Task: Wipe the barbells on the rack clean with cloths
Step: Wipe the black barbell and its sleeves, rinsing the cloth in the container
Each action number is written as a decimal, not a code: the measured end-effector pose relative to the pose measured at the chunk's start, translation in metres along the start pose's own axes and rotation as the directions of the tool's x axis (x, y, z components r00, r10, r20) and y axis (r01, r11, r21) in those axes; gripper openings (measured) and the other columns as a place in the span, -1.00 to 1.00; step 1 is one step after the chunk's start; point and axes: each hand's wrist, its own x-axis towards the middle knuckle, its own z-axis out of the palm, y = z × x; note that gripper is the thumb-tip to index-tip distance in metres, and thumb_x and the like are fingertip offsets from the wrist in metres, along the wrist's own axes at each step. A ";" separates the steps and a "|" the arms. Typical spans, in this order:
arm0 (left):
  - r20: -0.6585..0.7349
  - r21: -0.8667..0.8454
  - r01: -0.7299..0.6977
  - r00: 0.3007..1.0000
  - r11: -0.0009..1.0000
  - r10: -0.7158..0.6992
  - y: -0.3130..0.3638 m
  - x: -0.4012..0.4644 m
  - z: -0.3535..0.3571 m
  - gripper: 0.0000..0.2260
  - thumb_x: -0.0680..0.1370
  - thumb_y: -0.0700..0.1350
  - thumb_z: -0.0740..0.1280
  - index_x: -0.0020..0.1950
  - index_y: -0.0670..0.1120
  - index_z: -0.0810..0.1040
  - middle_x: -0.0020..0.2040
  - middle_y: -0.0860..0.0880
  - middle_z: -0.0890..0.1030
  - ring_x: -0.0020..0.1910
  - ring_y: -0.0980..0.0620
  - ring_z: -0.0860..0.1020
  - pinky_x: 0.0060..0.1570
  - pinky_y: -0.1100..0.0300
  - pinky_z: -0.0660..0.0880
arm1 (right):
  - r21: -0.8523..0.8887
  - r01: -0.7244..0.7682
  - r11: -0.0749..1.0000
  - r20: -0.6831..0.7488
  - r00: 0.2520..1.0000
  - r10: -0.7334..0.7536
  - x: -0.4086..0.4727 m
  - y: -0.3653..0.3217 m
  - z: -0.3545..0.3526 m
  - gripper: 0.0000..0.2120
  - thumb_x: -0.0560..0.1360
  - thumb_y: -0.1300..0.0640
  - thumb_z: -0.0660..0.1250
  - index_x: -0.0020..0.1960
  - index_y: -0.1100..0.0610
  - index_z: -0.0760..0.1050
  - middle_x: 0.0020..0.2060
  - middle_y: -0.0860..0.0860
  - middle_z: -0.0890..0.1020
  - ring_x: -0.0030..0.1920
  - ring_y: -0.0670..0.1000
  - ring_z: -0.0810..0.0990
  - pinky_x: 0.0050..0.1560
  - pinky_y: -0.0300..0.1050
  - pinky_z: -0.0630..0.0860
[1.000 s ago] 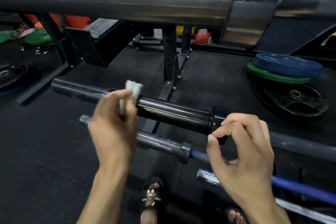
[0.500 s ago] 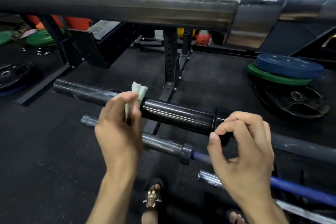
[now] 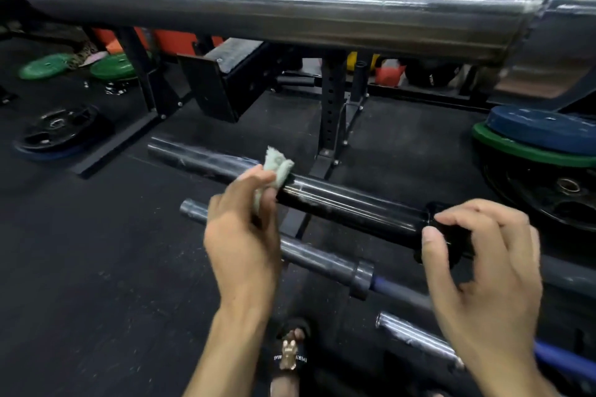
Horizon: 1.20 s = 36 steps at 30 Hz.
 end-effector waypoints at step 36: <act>-0.030 0.023 -0.092 0.995 0.996 0.093 -0.024 0.037 -0.011 -0.81 0.51 -0.35 0.40 -0.03 -0.12 0.74 -0.04 0.03 0.71 -0.06 0.16 0.60 -0.06 0.45 0.48 | -0.136 -0.045 0.990 0.572 0.812 0.115 0.074 -0.015 0.004 -0.62 0.45 -0.45 0.10 -0.15 -0.21 0.49 -0.19 -0.29 0.59 -0.36 -0.11 0.57 -0.33 -0.03 0.52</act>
